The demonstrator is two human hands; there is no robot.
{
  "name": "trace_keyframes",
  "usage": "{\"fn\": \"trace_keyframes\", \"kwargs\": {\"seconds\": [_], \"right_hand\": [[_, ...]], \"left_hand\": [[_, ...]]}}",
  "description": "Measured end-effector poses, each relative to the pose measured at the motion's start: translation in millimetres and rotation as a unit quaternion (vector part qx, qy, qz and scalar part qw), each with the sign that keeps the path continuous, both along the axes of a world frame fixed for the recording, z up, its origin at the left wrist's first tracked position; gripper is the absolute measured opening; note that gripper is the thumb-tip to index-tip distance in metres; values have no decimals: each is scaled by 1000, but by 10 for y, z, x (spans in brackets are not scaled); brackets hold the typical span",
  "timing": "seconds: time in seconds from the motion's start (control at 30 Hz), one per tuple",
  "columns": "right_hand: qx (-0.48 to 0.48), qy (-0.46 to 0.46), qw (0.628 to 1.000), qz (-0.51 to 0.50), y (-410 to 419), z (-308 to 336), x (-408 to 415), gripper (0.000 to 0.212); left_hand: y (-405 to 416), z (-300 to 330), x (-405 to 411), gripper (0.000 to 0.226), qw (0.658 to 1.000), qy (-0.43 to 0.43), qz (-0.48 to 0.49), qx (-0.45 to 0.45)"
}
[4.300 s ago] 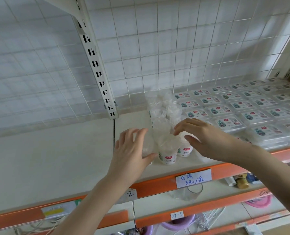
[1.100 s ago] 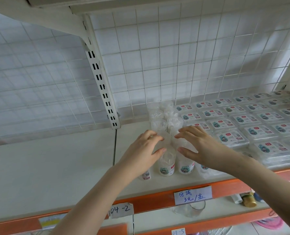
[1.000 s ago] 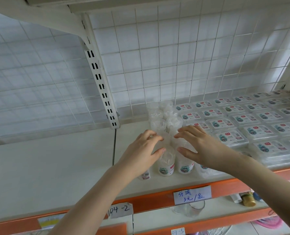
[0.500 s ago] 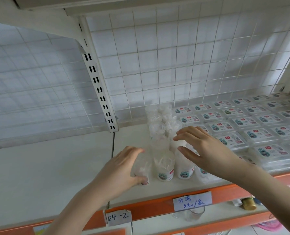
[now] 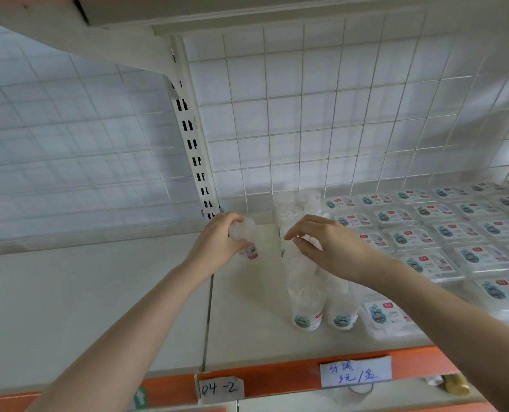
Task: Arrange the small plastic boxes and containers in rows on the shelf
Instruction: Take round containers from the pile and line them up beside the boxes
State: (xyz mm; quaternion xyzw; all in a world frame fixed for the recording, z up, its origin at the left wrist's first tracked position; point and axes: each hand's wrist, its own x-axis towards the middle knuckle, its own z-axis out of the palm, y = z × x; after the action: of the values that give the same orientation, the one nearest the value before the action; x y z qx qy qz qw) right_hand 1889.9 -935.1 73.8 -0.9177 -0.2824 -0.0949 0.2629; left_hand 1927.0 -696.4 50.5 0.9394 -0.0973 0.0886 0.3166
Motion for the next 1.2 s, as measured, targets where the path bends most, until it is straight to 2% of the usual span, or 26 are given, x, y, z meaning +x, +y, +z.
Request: {"fn": "trace_keyframes", "kwargs": {"seconds": [0.17, 0.5, 0.7, 0.83, 1.0, 1.2], "right_hand": [[26, -10, 1000, -1, 107, 24, 181, 17], [30, -13, 999, -23, 53, 44, 366, 17], [42, -21, 998, -41, -26, -13, 394, 13], [34, -17, 998, -50, -26, -5, 385, 14], [14, -4, 998, -58, 44, 3, 403, 15], [-27, -7, 996, -84, 139, 12, 442, 18]], "left_hand": [[-106, 17, 378, 43, 999, 34, 18, 28], [-423, 6, 737, 33, 999, -3, 27, 46], [-493, -17, 784, 36, 998, -3, 42, 39], [-409, 6, 780, 36, 998, -5, 24, 49], [-354, 24, 777, 52, 995, -3, 23, 94], [-247, 115, 665, 38, 992, -45, 54, 100]]}}
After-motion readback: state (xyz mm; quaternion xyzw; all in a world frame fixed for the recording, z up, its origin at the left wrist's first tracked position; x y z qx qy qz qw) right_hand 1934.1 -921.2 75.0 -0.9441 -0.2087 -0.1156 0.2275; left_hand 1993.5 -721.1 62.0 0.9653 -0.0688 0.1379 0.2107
